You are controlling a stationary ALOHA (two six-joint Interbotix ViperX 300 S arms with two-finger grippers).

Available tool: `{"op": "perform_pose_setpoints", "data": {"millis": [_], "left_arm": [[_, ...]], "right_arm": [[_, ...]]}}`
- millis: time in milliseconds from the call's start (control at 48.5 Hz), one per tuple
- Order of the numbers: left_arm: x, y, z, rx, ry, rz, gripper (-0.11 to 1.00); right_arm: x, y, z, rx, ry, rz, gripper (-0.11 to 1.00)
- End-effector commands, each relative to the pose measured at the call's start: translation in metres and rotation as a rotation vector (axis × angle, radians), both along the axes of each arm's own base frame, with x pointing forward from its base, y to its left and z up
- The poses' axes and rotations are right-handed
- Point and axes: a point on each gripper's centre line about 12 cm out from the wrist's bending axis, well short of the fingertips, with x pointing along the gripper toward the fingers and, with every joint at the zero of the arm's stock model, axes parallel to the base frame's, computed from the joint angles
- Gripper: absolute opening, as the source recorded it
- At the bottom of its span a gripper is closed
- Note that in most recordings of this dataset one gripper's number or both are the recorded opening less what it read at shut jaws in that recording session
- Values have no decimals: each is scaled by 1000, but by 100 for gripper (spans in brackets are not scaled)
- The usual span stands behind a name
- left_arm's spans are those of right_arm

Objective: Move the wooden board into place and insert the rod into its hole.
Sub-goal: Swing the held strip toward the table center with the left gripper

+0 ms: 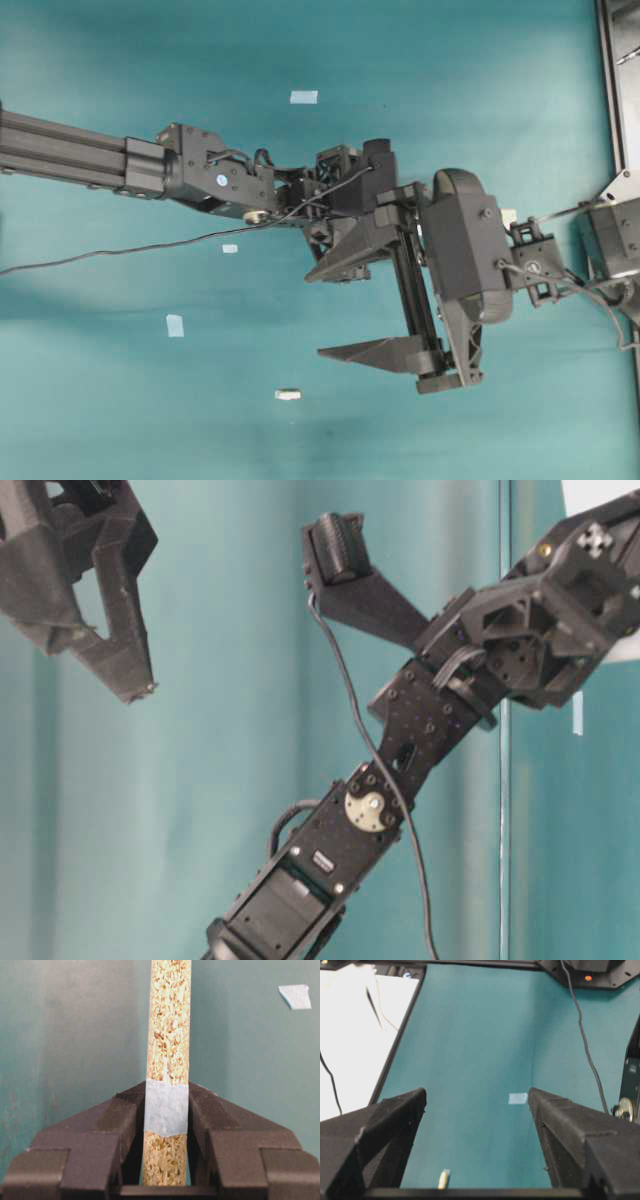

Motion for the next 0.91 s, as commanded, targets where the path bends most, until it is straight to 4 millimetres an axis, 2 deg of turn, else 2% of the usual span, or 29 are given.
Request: {"op": "perform_pose_setpoints", "data": {"millis": [0,206,433,887], "left_arm": [[13,-5,24,0,-63,-9,22],[17,-15,24,-6,-51,-24,22],[14,-12,14,-7,0,-23,22],[21,-13,13,-7,-8,-24,22]], "right_arm": [[-2,-1,15,13,-43,-1,91],[-2,0,13,12,-38,1,91],[-1,0,14,16,-54,2,91],[0,1,14,17,-59,4,91]]}}
